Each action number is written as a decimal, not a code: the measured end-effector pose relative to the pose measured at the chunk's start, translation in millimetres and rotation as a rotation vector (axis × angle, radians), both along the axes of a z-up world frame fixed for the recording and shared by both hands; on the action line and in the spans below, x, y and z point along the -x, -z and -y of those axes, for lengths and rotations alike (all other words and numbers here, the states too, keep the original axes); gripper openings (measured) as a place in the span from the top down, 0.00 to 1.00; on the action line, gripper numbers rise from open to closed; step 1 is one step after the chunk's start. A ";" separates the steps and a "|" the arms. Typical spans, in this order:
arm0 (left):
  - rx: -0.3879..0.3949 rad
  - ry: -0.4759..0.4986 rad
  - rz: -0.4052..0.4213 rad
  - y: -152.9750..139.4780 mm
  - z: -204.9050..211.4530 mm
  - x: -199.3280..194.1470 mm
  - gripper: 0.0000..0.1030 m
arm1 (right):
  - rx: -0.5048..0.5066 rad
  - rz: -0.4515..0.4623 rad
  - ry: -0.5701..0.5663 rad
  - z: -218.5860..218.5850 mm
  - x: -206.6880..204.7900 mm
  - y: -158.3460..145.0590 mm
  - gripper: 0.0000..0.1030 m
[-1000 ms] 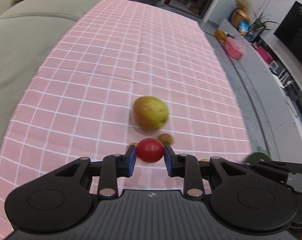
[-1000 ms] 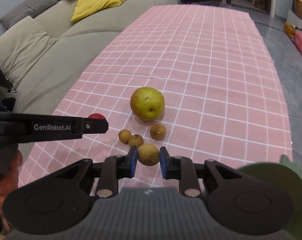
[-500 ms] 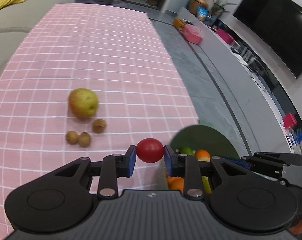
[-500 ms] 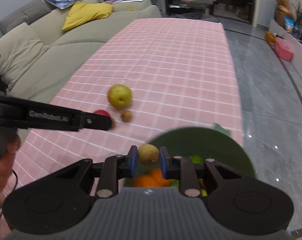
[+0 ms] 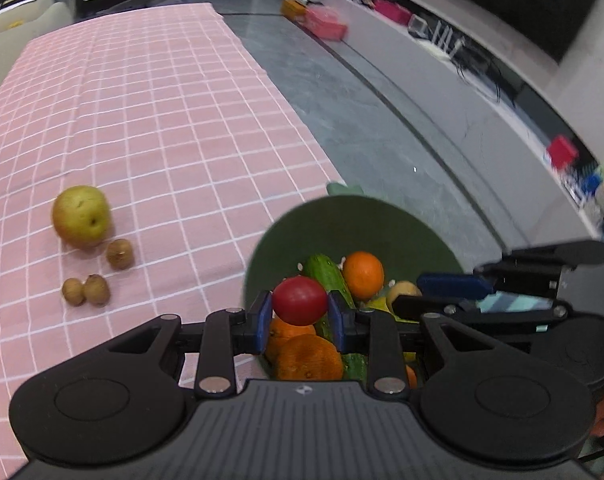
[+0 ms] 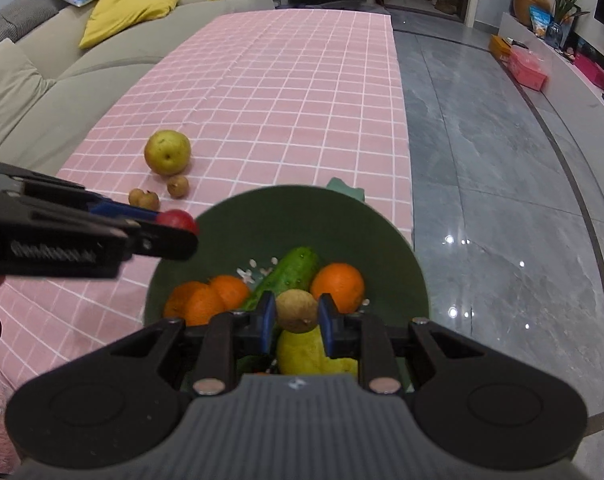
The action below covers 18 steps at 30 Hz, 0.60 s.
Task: Organize fruits
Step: 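Carry the red fruit and brown fruit over the colander with both tools, then open both tools to drop the two small fruits into the colander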
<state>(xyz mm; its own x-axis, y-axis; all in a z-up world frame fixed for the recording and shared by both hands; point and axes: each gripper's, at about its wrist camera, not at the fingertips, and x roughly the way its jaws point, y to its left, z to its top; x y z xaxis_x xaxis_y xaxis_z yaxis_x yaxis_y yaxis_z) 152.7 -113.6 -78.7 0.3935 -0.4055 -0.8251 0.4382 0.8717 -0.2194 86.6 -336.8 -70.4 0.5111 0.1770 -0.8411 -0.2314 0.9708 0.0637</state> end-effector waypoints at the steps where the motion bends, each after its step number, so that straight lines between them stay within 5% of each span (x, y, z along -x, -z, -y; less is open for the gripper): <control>1: -0.012 0.010 -0.003 3.2 4.1 -0.1 0.68 | 0.008 -0.001 -0.003 -0.3 -1.3 1.7 0.81; 18: -0.051 -0.003 -0.035 22.7 18.7 -12.3 0.68 | 0.012 -0.033 0.008 2.8 -24.1 23.6 0.82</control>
<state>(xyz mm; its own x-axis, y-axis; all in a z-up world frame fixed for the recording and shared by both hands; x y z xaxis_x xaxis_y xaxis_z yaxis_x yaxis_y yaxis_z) 165.0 -132.3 -101.4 0.3649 -0.3615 -0.8580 0.4284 0.8834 -0.1900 110.7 -339.6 -94.0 0.4842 0.1627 -0.8597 -0.2219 0.9733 0.0593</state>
